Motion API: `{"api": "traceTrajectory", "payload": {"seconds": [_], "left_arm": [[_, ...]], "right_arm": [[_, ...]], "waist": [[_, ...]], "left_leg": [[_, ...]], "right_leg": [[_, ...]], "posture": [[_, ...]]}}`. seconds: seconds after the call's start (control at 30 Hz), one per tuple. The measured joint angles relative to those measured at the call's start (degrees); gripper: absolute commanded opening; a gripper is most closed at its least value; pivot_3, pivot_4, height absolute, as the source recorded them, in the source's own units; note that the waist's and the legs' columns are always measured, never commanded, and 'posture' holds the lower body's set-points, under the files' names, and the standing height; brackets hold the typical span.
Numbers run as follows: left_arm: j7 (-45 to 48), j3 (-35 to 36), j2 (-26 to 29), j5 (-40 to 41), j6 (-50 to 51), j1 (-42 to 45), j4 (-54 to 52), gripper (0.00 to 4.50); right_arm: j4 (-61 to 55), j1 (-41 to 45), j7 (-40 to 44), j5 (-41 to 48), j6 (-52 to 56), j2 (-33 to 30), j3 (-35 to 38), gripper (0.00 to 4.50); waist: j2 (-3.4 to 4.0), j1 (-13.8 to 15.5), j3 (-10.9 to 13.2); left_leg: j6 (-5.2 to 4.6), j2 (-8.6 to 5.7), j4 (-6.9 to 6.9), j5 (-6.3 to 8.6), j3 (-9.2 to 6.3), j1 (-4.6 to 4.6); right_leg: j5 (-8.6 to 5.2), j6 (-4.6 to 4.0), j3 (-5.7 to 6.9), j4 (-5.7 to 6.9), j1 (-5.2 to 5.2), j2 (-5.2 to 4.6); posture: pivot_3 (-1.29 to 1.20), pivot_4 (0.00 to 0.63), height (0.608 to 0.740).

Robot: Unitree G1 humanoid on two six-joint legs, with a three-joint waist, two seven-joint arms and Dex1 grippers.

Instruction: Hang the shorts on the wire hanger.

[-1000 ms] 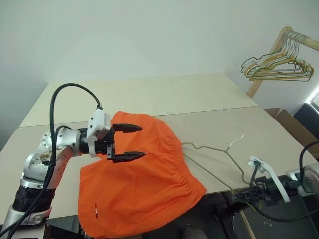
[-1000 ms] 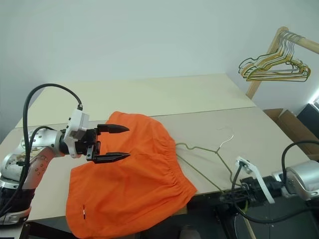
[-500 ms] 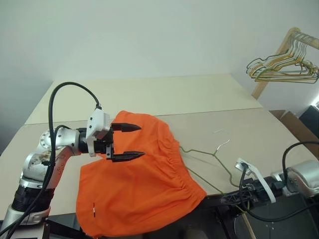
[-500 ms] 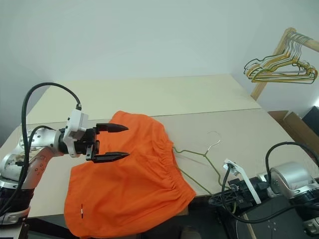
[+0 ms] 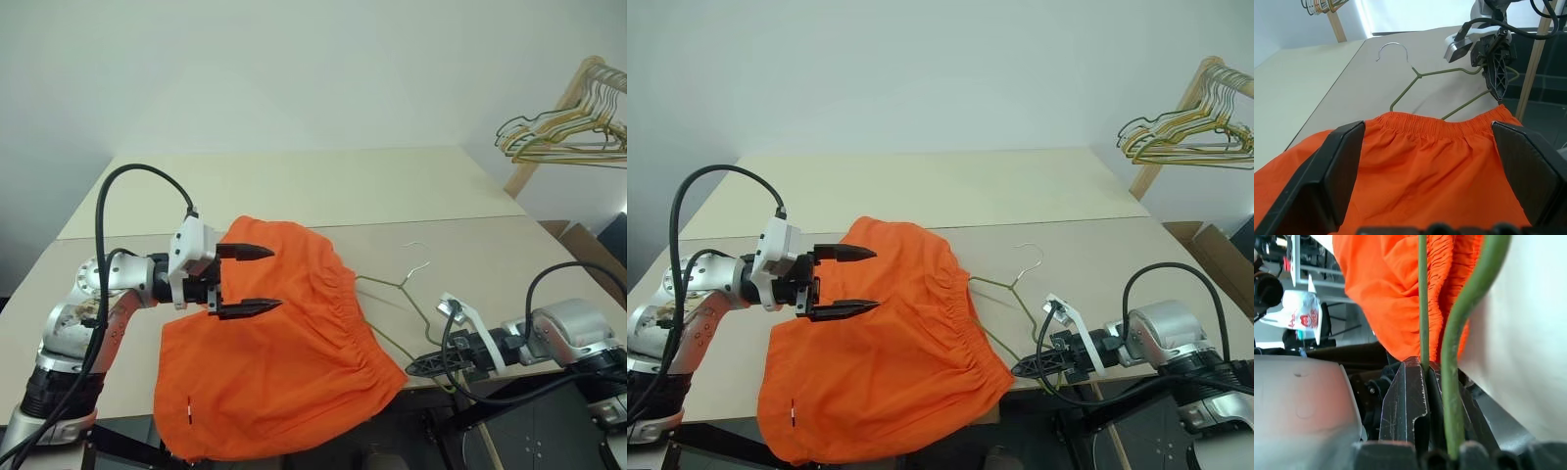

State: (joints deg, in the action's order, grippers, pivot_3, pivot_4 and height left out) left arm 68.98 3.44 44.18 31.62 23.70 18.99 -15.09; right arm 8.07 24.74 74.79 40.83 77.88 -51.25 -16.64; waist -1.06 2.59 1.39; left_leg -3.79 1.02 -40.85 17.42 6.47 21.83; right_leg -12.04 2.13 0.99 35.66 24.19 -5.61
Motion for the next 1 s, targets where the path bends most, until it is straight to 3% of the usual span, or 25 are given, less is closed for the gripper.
{"api": "traceTrajectory", "payload": {"seconds": [0.2,0.73,1.0], "left_arm": [[-0.6,-0.1,0.0,-0.1,-0.2,0.0,-0.1,4.48],[-1.6,0.0,0.4,-0.8,-2.0,-1.5,-1.3,4.48],[-2.0,0.0,0.7,-0.9,-2.2,-1.7,-1.5,4.48]], "right_arm": [[8.3,5.8,-2.6,-0.2,2.6,6.8,0.2,0.00],[5.9,3.1,7.8,2.6,3.6,-0.5,-3.3,0.00],[7.8,6.3,7.1,-0.9,1.9,4.1,-7.8,0.00]], "waist": [[0.01,-0.3,0.0],[0.01,0.9,0.0],[0.01,1.2,0.0]], "left_leg": [[0.08,0.02,0.02,-0.05,0.00,-0.06],[-0.01,0.01,0.00,0.00,-0.03,0.02],[0.02,-0.01,-0.01,-0.01,-0.03,0.04]], "right_leg": [[0.03,-0.01,-0.03,0.09,0.01,0.05],[0.03,0.00,0.06,0.01,0.01,0.00],[0.03,0.00,0.08,0.03,0.02,0.00]], "posture": [[0.10,0.000,0.740],[0.14,0.000,0.740],[0.14,0.000,0.740]]}}
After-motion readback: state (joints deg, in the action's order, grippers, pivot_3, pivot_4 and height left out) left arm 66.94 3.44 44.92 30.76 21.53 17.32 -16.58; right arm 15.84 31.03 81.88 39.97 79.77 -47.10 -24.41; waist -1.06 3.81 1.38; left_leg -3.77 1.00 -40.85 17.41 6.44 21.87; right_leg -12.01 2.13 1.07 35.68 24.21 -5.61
